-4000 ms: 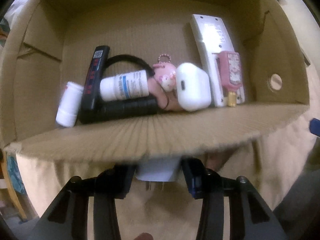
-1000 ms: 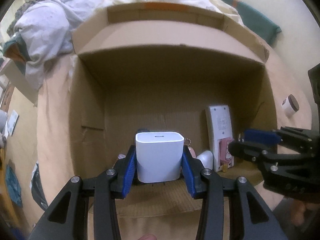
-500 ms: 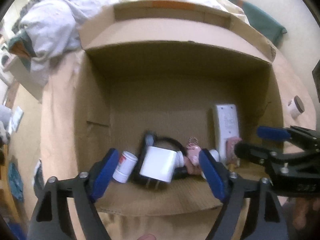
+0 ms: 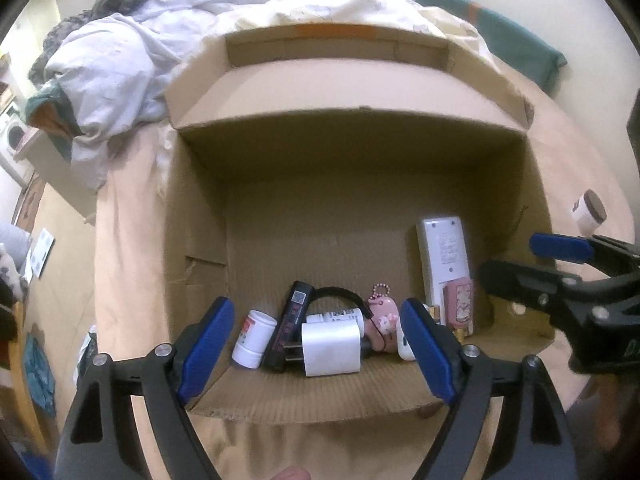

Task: Organize rigid objects
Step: 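Lower the right gripper to the pink translucent comb and grasp it, then grasp a silver AA battery with the left gripper while the right holds the comb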

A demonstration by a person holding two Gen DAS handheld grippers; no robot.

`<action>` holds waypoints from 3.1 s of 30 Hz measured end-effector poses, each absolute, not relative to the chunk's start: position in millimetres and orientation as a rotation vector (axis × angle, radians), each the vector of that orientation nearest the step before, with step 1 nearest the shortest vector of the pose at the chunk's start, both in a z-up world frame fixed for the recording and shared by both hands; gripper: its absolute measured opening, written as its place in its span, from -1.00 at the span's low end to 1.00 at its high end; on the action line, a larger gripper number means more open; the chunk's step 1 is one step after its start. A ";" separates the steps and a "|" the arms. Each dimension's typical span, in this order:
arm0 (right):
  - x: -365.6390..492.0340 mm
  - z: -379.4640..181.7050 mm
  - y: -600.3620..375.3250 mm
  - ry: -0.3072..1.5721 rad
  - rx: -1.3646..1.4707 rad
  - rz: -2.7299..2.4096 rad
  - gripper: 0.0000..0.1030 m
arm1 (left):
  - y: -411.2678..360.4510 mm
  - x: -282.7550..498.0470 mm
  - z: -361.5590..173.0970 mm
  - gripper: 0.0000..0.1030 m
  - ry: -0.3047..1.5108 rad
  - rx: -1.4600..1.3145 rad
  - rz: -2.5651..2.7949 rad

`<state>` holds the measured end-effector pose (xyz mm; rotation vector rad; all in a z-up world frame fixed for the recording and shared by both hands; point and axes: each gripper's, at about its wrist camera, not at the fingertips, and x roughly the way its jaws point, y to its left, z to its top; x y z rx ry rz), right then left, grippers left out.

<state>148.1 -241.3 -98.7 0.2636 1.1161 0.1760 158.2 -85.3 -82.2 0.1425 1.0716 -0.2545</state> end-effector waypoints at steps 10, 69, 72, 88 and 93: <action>105.2 -70.7 -260.6 1.070 0.334 0.129 1.00 | -59.9 125.2 -43.1 0.62 1.082 0.080 -0.255; 44.5 -137.9 -204.8 1.290 0.096 0.134 0.98 | -10.6 77.4 -57.9 0.64 1.173 -0.091 -0.193; 33.2 -86.6 -219.1 1.106 0.107 0.172 0.98 | -14.6 75.8 -59.6 0.64 1.166 -0.078 -0.194; 45.9 -46.9 -281.8 0.875 0.333 0.148 0.98 | -84.5 59.7 -104.5 0.64 1.121 0.162 -0.266; 46.5 -59.3 -283.4 0.928 0.319 0.097 0.98 | -134.7 63.7 -137.3 0.64 1.134 0.128 -0.365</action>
